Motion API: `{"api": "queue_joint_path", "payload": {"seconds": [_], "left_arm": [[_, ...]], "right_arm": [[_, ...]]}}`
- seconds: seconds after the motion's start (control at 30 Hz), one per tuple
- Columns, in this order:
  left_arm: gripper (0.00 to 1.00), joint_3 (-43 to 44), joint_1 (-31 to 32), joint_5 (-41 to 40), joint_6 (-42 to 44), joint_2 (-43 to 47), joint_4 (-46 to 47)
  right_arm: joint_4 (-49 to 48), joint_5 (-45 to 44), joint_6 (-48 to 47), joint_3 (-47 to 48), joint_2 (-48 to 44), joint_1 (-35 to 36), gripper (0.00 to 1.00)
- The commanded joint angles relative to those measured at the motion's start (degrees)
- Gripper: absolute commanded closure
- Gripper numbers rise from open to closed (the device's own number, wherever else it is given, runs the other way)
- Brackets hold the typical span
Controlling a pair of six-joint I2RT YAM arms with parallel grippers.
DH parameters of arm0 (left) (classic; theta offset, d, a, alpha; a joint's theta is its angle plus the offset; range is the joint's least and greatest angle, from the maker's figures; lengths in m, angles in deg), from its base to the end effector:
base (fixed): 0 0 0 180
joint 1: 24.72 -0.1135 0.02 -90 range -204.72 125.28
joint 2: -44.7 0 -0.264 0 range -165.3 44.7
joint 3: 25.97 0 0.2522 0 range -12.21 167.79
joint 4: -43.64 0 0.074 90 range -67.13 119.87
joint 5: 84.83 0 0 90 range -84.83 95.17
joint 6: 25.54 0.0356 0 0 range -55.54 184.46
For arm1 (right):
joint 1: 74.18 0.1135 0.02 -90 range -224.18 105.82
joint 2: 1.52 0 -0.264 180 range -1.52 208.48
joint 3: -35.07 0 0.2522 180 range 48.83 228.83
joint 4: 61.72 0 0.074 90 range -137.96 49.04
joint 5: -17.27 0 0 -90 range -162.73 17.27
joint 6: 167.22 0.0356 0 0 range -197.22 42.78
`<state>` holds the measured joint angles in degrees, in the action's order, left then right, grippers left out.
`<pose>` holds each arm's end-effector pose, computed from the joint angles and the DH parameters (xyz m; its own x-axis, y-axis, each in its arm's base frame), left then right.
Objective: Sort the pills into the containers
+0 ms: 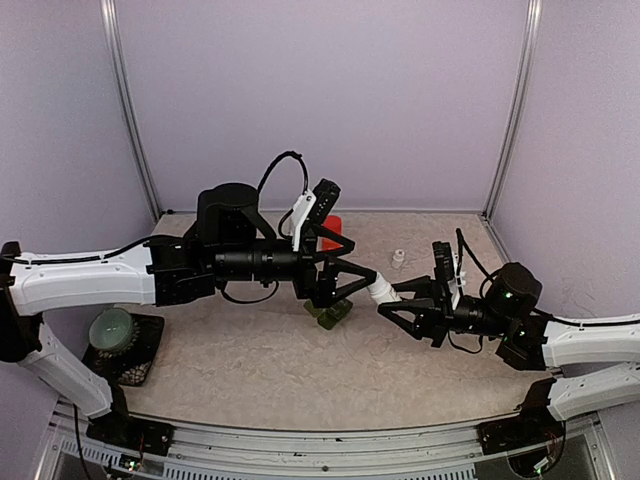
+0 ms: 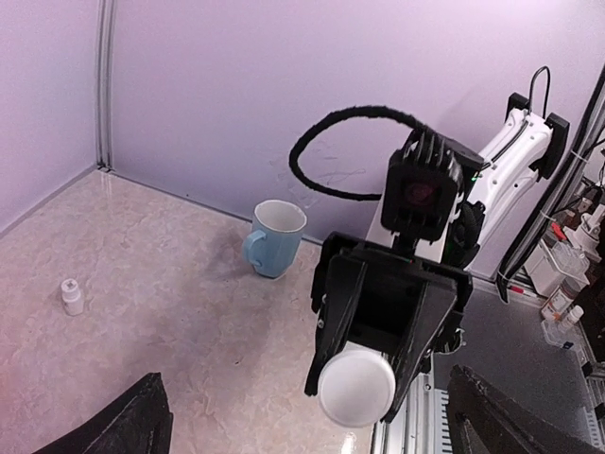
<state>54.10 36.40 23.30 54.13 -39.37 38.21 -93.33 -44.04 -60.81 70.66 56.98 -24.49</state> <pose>0.1597 -0.3124 0.3408 -0.2537 0.1070 -0.9614 0.9503 0.2128 -0.2271 0.1282 0.1776 0.2563 -0.1818 0.1687 -0.9687 -0.9638 0.1647 0.2096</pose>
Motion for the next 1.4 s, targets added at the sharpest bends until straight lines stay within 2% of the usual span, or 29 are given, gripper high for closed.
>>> {"api": "queue_joint_path", "payload": {"seconds": [0.0, 0.33, 0.57, 0.77, 0.93, 1.37], "left_arm": [[0.04, 2.8, 0.6, 1.6, 1.5, -1.6, -1.2], [0.10, 3.2, 0.7, 4.9, 0.4, -4.4, -0.6], [0.27, 3.2, 0.7, 6.3, -0.4, -4.8, 0.6], [0.36, 3.1, 0.7, 8.5, -1.1, -4.8, 1.1], [0.39, 3.0, 0.7, 10.3, -1.7, -5.0, 1.5], [0.61, 3.0, 0.6, 10.0, -1.9, -5.0, 1.9]], "right_arm": [[-0.1, 4.1, -0.2, 1.9, 1.6, -0.3, 0.80], [-0.1, 5.2, -0.2, 1.8, 1.5, -0.3, 0.80], [0.0, 4.9, -0.4, 1.9, 1.7, -0.3, 0.80], [0.4, 3.2, -0.8, 1.5, 1.0, -0.2, 0.80], [0.6, 2.6, -0.9, 1.6, 0.4, -0.2, 0.80], [0.9, 2.5, -1.1, 1.7, 0.5, -0.3, 0.80]]}}
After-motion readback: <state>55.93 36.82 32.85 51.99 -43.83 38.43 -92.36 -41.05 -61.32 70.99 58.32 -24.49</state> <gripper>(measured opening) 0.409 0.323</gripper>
